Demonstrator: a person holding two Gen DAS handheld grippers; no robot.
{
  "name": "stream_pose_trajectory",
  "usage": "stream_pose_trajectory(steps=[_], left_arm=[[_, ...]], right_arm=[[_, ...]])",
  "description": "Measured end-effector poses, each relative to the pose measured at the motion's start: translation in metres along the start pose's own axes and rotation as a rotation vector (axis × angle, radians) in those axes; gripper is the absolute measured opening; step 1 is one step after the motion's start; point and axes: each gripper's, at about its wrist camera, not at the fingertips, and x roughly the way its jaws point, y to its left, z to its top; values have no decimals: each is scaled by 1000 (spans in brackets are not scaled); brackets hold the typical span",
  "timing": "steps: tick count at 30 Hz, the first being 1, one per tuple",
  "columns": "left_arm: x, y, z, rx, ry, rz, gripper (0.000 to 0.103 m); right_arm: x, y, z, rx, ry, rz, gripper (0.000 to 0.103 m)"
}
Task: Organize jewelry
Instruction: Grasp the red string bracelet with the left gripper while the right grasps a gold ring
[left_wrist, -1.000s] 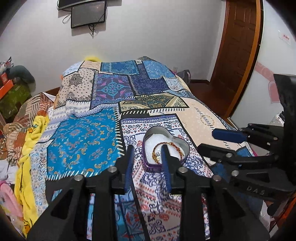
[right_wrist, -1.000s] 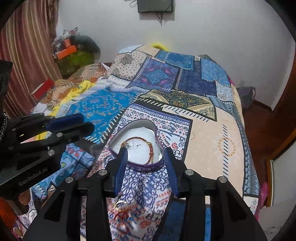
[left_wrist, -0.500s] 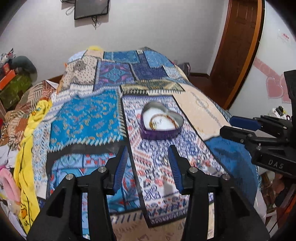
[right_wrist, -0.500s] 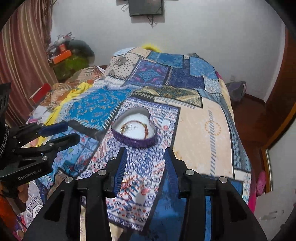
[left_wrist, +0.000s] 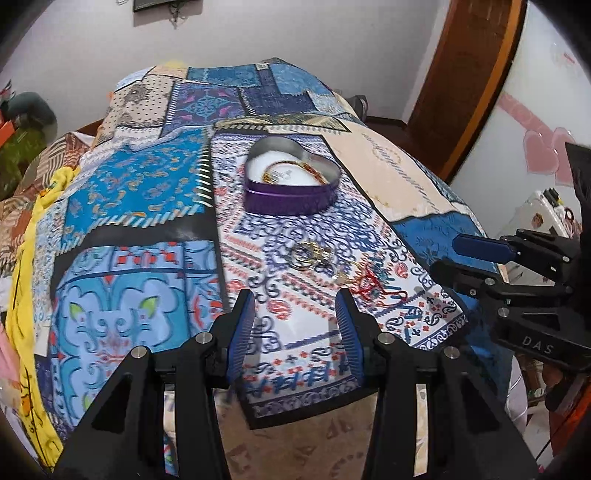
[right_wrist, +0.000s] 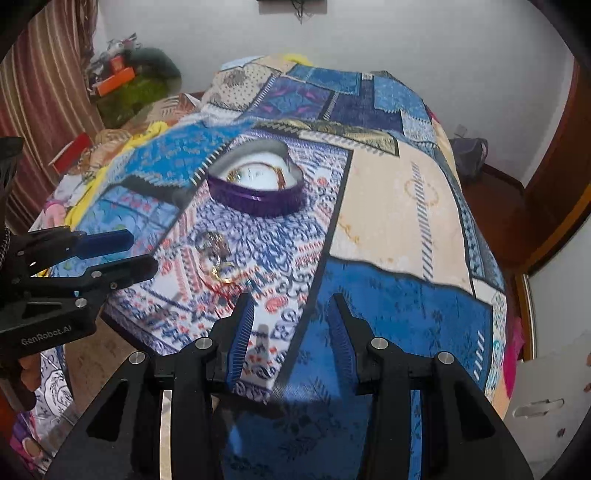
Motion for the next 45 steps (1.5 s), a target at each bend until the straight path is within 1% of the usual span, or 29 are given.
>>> stream_pose_trajectory(steps=[6, 7, 8, 10, 12, 13, 14, 17, 19, 24, 28, 32, 36, 39, 42, 45], left_arm=[[17, -17, 0, 14, 38, -61, 43], [19, -21, 0, 23, 42, -78, 41], [20, -25, 1, 34, 46, -95, 35], [23, -32, 2, 65, 46, -112, 31], [27, -38, 3, 93, 47, -119, 23], [30, -40, 4, 100, 56, -127, 21], [33, -41, 4, 101, 64, -133, 19], [40, -42, 5, 93, 65, -139, 17], [41, -41, 6, 82, 67, -153, 6], [31, -36, 6, 73, 40, -132, 4], [14, -21, 6, 31, -2, -115, 4], [-2, -1, 7, -5, -41, -84, 4], [-12, 15, 8, -28, -68, -61, 4], [-14, 21, 7, -34, -77, -54, 4], [-13, 24, 6, -42, -78, -54, 4], [-12, 27, 5, -51, -78, -61, 4]], right_arm=[[3, -9, -7, 23, 16, -1, 38], [3, -11, -7, 28, 17, 1, 38], [4, -13, -7, 33, 19, 3, 38], [4, -16, -8, 46, 20, 12, 38], [4, -18, -8, 55, 20, 24, 38], [5, -18, -7, 58, 19, 29, 38], [5, -18, -7, 60, 18, 32, 38], [5, -17, -6, 60, 14, 37, 38], [6, -17, -6, 59, 13, 46, 38], [7, -14, -5, 51, 16, 55, 38], [9, -8, -2, 30, 19, 78, 38], [17, 4, 3, -8, 30, 78, 38], [31, 14, 9, -27, 66, 121, 38], [38, 23, 15, -61, 76, 119, 38], [44, 31, 20, -92, 87, 139, 38], [49, 38, 22, -130, 89, 132, 38]])
